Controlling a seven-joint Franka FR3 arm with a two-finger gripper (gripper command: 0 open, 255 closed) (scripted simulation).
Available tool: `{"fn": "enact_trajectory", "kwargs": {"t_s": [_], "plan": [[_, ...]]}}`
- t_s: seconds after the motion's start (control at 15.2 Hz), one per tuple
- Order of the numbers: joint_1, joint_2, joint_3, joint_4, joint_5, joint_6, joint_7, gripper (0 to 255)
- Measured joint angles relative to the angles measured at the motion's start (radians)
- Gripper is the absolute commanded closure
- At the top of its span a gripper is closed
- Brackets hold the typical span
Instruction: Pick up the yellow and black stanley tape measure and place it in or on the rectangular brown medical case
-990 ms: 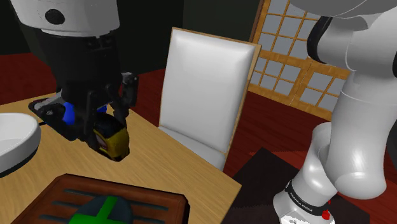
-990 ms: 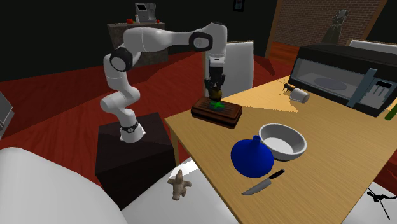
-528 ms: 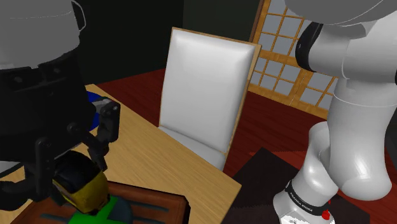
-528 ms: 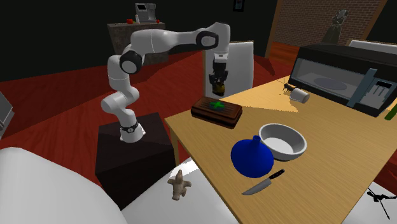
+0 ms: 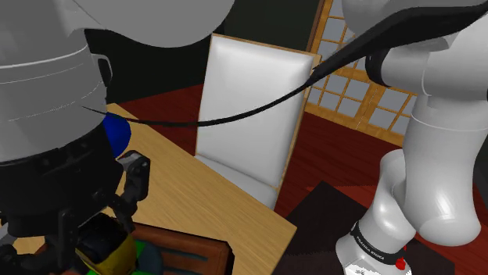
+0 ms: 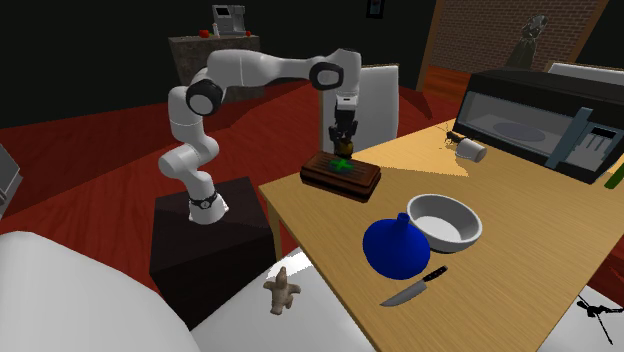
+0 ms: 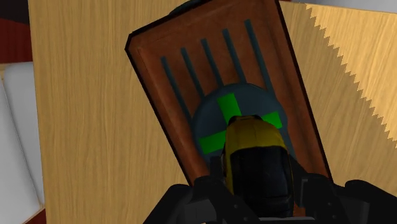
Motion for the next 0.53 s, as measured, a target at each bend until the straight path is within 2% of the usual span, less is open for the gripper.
{"fn": "enact_trajectory", "kwargs": {"t_s": [0.53], "plan": [[-0.012,-0.006,-0.003,-0.087,0.002,0.081,0.004,255]]}}
